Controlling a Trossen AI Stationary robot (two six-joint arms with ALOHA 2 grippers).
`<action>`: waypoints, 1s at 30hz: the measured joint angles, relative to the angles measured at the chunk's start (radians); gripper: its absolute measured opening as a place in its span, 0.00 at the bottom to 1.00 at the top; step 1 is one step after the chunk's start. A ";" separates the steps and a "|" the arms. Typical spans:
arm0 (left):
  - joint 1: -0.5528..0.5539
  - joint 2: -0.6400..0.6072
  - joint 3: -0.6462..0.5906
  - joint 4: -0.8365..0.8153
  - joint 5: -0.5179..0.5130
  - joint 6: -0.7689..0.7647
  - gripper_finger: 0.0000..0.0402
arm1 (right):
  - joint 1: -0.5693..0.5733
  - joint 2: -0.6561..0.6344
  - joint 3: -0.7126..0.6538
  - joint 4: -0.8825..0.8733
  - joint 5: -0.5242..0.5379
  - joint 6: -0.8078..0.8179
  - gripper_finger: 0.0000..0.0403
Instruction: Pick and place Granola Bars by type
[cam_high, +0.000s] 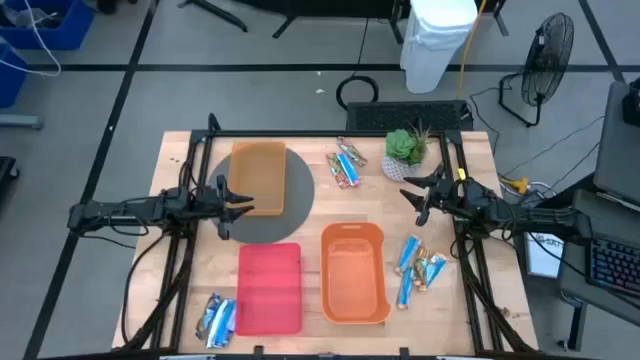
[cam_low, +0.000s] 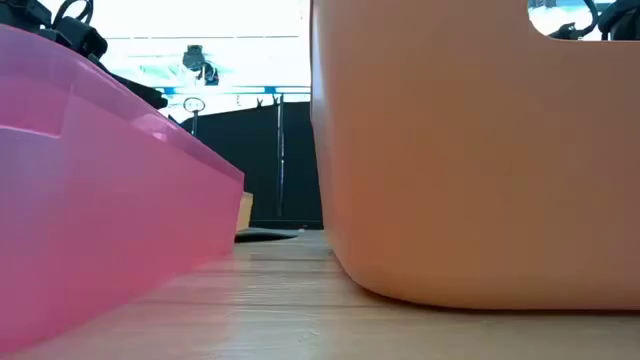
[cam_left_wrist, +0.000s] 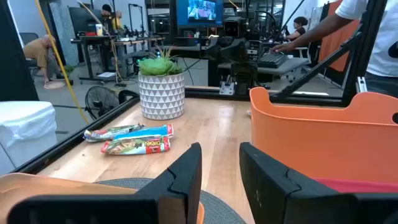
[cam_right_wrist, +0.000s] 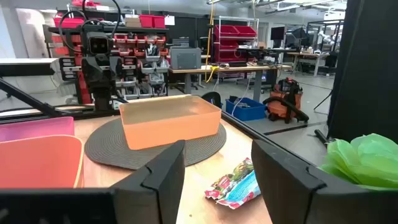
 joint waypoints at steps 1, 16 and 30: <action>0.000 0.000 0.000 0.000 0.000 0.000 0.28 | 0.000 0.000 0.000 0.000 0.000 0.000 0.44; 0.000 0.000 0.000 0.000 0.000 0.000 0.28 | 0.000 0.000 0.000 0.000 0.000 0.000 0.43; 0.000 0.000 0.000 0.000 0.000 0.000 0.28 | 0.000 0.000 0.000 0.000 0.000 0.000 0.43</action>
